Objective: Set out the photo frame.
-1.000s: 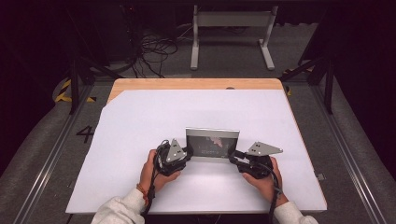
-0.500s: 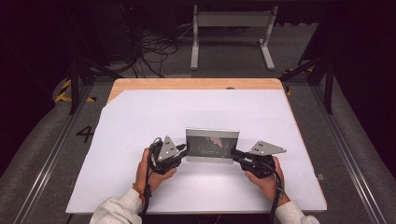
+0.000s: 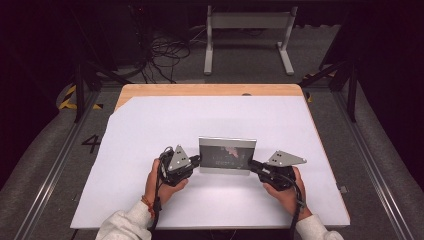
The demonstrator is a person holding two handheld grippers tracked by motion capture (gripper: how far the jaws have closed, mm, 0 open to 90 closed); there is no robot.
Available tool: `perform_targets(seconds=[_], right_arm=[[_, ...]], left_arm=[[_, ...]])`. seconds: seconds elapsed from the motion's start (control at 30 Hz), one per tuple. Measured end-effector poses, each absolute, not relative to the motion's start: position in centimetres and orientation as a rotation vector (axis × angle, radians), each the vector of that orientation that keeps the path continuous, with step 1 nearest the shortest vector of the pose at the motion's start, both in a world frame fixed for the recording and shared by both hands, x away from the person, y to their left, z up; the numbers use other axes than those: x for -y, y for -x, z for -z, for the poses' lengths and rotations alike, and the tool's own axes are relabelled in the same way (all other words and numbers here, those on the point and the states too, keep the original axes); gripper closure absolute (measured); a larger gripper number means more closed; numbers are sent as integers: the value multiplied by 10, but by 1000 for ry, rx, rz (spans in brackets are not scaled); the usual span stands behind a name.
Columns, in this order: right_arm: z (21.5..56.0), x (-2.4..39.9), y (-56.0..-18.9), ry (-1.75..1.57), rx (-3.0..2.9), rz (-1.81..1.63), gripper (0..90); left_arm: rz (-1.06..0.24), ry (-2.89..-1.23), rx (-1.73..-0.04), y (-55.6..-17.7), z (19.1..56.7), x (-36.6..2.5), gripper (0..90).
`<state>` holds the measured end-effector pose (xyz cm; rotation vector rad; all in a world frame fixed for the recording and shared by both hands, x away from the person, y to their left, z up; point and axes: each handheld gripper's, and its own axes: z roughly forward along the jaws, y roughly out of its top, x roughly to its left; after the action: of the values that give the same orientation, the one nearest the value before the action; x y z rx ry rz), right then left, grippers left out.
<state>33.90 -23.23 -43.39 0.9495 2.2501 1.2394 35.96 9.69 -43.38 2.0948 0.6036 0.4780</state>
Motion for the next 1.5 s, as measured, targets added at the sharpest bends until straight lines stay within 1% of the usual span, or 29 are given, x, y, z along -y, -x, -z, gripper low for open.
perform_targets(seconds=[0.67,0.97,1.07,1.3,1.33,1.43,1.5], right_arm=[[434,231,-337,-931,-2250,-1217,796],[429,228,-336,-903,-2239,-1180,781],[427,228,-335,-887,-2236,-1167,773],[420,230,-333,-865,-2224,-1164,764],[420,230,-333,-858,-2225,-1160,756],[419,230,-332,-850,-2225,-1148,747],[419,230,-331,-851,-2227,-1146,730]], left_arm=[[-489,-2115,-591,-359,433,-96,817],[-501,-2109,-581,-356,426,-102,785],[-516,-2110,-584,-355,425,-104,747],[-514,-2110,-574,-354,422,-109,721],[-520,-2112,-573,-353,421,-109,697],[-528,-2113,-568,-352,419,-111,675],[-532,-2113,-568,-352,419,-112,633]])
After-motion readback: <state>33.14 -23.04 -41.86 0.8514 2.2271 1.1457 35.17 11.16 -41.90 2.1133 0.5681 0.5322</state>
